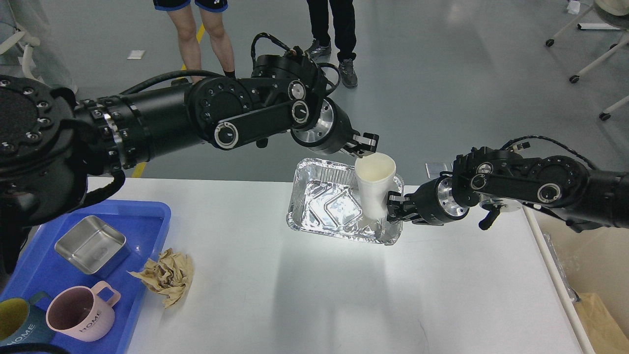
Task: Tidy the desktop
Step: 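Lower the paper cup into the held foil container with the left gripper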
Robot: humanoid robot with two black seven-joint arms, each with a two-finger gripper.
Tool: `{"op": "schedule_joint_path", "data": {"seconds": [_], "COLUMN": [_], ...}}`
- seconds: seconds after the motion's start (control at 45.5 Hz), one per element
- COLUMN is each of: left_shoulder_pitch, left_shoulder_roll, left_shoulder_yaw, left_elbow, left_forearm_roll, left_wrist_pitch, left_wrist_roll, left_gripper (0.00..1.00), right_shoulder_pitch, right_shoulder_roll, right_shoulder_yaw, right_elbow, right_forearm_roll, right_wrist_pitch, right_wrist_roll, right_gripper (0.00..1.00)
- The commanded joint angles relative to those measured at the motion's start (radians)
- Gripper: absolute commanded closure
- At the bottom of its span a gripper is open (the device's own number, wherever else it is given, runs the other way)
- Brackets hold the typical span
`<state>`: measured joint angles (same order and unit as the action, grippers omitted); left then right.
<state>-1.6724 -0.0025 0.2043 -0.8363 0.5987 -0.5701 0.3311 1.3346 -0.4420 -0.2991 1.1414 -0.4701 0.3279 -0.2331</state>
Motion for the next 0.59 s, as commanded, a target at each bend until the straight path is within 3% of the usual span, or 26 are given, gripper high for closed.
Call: {"op": "schedule_joint_path", "data": {"seconds": [0.0,0.329,0.527,0.571], "left_shoulder_pitch": [-0.001,0.056,0.094,0.108], "left_shoulder_roll": [-0.047,-0.117,-0.132,-0.132], "left_shoulder_yaw": [0.000,0.009,0.009,0.009], "left_elbow": [0.003,0.042,0.048,0.052], "left_forearm_roll": [-0.002,-0.014,-0.014,-0.014], "left_wrist_pitch": [0.013,0.049,0.062,0.065], "left_wrist_roll": [0.011,0.016,0.023,0.023], "left_gripper": [0.87,0.86,0.81,0.76], "right_shoulder_pitch": [-0.006,-0.011,-0.011,-0.012], "right_shoulder_roll": [0.003,0.009,0.012,0.012], "right_shoulder_yaw": [0.000,0.002,0.002,0.002], "right_elbow": [0.000,0.000,0.000,0.000], "right_forearm_roll": [-0.001,-0.010,-0.010,-0.010], "right_wrist_pitch": [0.000,-0.001,-0.001,-0.001], "right_wrist_roll": [0.001,0.001,0.001,0.001], "right_gripper": [1.00,1.00,1.00,1.00]}}
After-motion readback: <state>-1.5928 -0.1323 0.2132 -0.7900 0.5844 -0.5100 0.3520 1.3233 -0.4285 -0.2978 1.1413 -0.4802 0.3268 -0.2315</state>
